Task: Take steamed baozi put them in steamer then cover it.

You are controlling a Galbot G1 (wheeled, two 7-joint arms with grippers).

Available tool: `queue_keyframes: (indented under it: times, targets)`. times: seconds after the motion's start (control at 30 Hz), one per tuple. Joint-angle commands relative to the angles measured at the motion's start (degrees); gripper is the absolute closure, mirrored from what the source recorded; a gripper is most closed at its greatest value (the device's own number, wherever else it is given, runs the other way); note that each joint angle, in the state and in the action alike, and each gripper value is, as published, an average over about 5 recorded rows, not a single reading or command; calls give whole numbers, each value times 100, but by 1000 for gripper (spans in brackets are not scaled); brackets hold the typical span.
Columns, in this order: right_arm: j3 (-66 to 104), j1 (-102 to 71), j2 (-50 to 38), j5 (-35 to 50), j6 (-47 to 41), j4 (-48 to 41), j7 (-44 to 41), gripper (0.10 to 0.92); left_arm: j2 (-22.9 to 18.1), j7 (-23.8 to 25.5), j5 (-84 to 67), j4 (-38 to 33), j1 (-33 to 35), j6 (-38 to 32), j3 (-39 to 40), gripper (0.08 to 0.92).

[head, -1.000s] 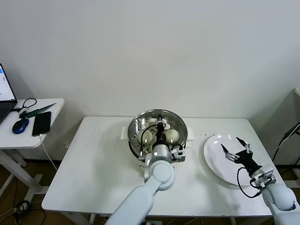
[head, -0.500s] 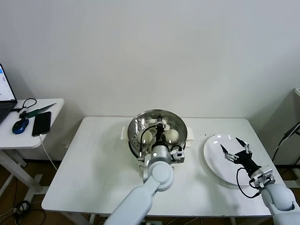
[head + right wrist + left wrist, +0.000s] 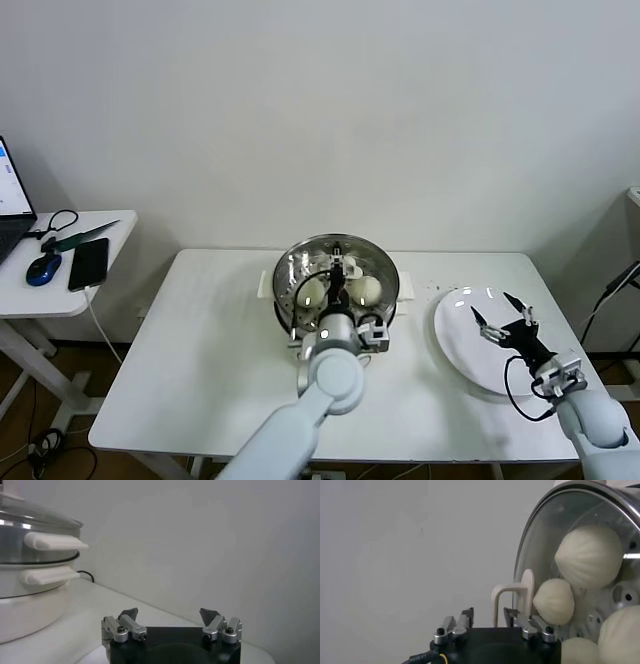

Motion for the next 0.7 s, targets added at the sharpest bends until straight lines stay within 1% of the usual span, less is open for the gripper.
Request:
queue_keyframes:
  times: [0.03, 0.2, 0.3, 0.37, 0.47, 0.57, 0.7]
  targets:
    - [31, 23, 3, 193, -453, 74, 129, 203, 290, 61, -151, -847, 194, 236, -10, 479]
    - [72, 70, 21, 249, -741, 91, 255, 203, 565, -52, -430, -1250, 454, 189, -35, 340]
    - [103, 76, 28, 157, -775, 99, 271, 203, 692, -242, -719, -1438, 617, 112, -87, 255]
    - [122, 60, 35, 252, -804, 131, 296, 203, 730, -400, -885, -1552, 730, 13, -175, 209]
    - [154, 9, 48, 364, -848, 205, 322, 203, 751, -710, -1186, -1754, 936, -234, -428, 181]
    - [179, -45, 63, 355, -844, 261, 315, 203, 802, -1020, -1671, -1984, 1231, -563, -760, 178]
    - [191, -66, 76, 347, -800, 277, 296, 203, 946, -1444, -2655, -2251, 1668, -1182, -1318, 177]
